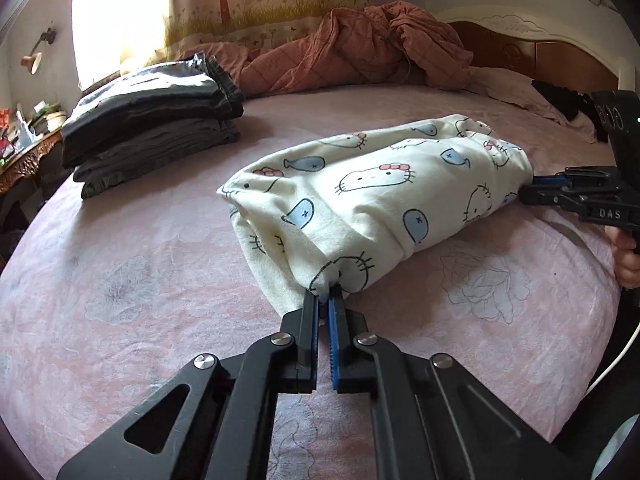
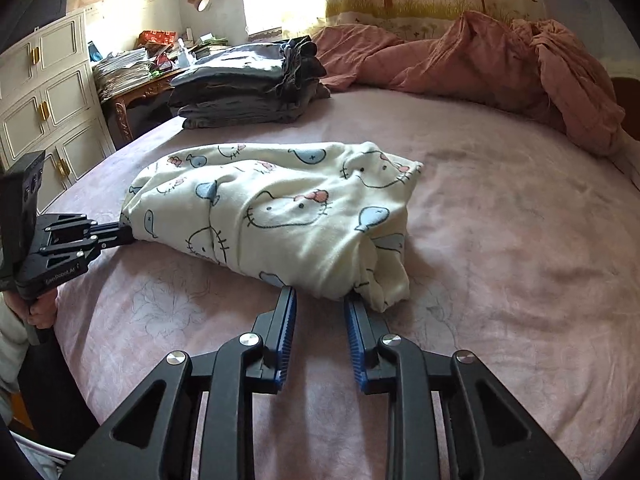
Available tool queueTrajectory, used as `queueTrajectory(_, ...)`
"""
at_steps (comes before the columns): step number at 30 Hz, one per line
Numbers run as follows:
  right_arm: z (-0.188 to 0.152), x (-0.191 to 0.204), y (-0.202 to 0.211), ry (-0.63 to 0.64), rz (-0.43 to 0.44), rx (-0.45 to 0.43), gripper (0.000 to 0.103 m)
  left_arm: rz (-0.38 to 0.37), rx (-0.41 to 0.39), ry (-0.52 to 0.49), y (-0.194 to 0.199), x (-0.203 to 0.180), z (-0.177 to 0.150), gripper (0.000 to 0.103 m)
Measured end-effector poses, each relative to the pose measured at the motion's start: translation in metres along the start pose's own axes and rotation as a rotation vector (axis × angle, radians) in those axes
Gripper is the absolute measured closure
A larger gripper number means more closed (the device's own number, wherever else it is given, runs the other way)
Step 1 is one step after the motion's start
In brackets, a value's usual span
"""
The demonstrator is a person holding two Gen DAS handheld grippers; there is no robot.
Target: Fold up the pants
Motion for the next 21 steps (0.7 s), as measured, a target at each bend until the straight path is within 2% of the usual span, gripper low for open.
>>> queueTrajectory(1, 0.002, 0.001, 0.000, -0.009, -0.012, -0.011, 0.097, 0.008, -0.011, 0.005, 0.003, 0.001, 0.001, 0.100)
queueTrajectory(2, 0.003, 0.002, 0.000, -0.010, -0.019, -0.009, 0.100, 0.022, -0.021, 0.012, 0.006, 0.003, 0.002, 0.100)
queueTrajectory(6, 0.007, -0.004, 0.013, -0.014, -0.126, -0.059, 0.101, 0.070, -0.069, 0.057, 0.022, 0.018, 0.007, 0.100)
queueTrajectory(8, 0.009, -0.014, 0.023, -0.028, -0.186, -0.088, 0.103, 0.130, -0.071, 0.066, 0.025, 0.027, 0.008, 0.100)
queueTrajectory(9, 0.009, -0.021, 0.028, -0.032, -0.233, -0.105, 0.103, 0.137, -0.070, 0.071, 0.025, 0.032, 0.008, 0.100)
queueTrajectory(10, 0.009, -0.030, 0.031, -0.030, -0.260, -0.111, 0.103, 0.105, -0.053, 0.077, 0.021, 0.034, 0.005, 0.100)
queueTrajectory(11, 0.008, -0.037, 0.029, -0.045, -0.251, -0.102, 0.103, 0.069, -0.028, 0.066, 0.017, 0.031, 0.002, 0.100)
queueTrajectory(12, 0.006, -0.043, 0.026, -0.074, -0.229, -0.085, 0.103, 0.084, -0.025, 0.039, 0.015, 0.027, 0.000, 0.100)
queueTrajectory(14, 0.000, -0.043, 0.019, -0.110, -0.109, -0.046, 0.103, 0.139, -0.023, -0.016, 0.013, 0.019, -0.002, 0.100)
queueTrajectory(16, -0.003, -0.036, 0.022, -0.109, -0.057, -0.059, 0.103, 0.159, -0.039, -0.008, 0.014, 0.019, -0.002, 0.100)
queueTrajectory(17, -0.003, -0.030, 0.023, -0.093, -0.037, -0.060, 0.099, 0.163, -0.045, 0.004, 0.013, 0.021, -0.001, 0.100)
queueTrajectory(21, -0.003, -0.001, 0.022, -0.019, 0.012, -0.052, 0.097, 0.167, -0.050, 0.020, 0.012, 0.024, -0.002, 0.100)
Point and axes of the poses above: each gripper's, at about its wrist camera, not at the fingertips, and y roughly against the way its jaws point, x to its left, z to its top, the point moved 5 cm from there along -y, roughly the way its jaws point, and after that the axes turned 11 degrees about -z, right-handed, at the moved point
